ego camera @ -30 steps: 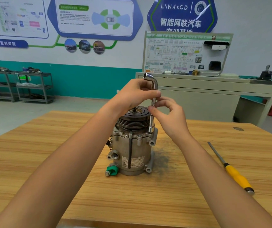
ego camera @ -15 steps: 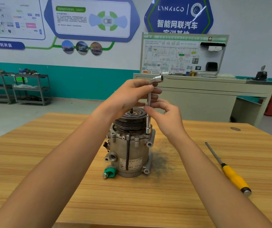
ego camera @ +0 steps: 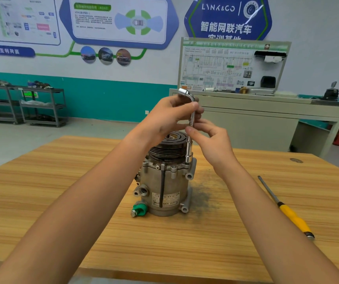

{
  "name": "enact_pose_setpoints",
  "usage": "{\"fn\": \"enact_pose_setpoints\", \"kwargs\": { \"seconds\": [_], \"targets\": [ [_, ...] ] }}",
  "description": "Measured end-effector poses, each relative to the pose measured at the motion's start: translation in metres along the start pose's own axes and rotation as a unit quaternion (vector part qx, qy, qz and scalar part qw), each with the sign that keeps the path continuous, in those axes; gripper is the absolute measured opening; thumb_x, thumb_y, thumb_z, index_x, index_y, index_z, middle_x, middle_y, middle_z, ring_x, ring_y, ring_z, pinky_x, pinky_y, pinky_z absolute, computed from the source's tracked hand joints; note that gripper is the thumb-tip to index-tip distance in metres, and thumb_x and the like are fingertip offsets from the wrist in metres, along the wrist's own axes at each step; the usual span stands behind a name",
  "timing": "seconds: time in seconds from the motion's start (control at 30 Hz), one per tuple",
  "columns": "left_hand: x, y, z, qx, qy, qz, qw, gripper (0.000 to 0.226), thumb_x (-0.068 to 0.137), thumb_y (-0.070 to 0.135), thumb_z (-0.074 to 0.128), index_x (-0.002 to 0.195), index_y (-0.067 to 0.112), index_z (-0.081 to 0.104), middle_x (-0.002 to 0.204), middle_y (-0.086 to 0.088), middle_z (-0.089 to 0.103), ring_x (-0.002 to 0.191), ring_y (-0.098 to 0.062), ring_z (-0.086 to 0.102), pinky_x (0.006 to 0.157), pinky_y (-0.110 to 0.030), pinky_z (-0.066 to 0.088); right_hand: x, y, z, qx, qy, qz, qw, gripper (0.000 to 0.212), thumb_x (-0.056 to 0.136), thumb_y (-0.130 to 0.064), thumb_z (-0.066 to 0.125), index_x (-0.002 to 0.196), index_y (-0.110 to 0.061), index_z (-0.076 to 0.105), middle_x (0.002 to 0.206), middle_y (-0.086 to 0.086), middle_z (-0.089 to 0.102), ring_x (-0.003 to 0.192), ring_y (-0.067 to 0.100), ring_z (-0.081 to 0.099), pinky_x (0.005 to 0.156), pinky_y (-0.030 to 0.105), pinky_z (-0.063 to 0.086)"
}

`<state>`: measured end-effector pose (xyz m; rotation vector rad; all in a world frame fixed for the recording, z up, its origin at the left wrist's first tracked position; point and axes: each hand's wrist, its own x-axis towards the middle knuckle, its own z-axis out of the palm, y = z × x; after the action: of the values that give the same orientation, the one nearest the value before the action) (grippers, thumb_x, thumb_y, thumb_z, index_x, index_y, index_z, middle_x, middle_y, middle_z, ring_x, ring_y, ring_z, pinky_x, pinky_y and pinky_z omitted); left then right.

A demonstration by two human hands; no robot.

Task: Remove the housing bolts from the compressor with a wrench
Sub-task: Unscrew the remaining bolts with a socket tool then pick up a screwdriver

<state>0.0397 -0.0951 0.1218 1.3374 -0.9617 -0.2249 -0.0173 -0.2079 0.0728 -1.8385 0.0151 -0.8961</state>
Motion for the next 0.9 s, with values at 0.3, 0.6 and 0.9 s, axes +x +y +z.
{"fn": "enact_pose_setpoints", "kwargs": {
  "seconds": [0.3,0.6,0.9],
  "targets": [
    [0.001,-0.006,0.006,0.145,0.102,0.116,0.977,0.014,0.084,0.011,0.067,0.078,0.022,0.064,0.073,0.012,0.067,0.068,0.007,0.063,0.068,-0.006,0.046,-0.004,0.003,0.003,-0.061,0.053,0.002,0.997,0.011,0.079,-0.031,0.069,0.075,-0.031,0.059,0.081,-0.021,0.061,0.080,-0.014,0.052,0.066,0.004,0.032],
    [-0.003,-0.002,-0.002,0.103,0.005,0.105,0.989,0.027,0.092,0.002,0.053,0.103,0.026,0.059,0.088,0.012,0.070,0.085,-0.003,0.067,0.079,-0.023,0.054,0.000,0.005,-0.005,-0.032,-0.038,0.006,0.999,0.014,0.088,-0.027,0.060,0.095,-0.018,0.067,0.103,-0.017,0.055,0.089,-0.014,0.047,0.063,-0.006,0.033],
    [0.003,-0.005,0.000,0.077,0.056,0.032,0.995,0.007,0.088,0.016,0.064,0.089,0.021,0.059,0.082,0.007,0.066,0.078,-0.005,0.063,0.076,-0.025,0.054,-0.007,0.006,0.002,-0.051,-0.010,-0.018,0.998,0.002,0.085,-0.025,0.065,0.083,-0.027,0.065,0.089,-0.017,0.062,0.085,-0.014,0.052,0.068,-0.003,0.035]
  ]
}}
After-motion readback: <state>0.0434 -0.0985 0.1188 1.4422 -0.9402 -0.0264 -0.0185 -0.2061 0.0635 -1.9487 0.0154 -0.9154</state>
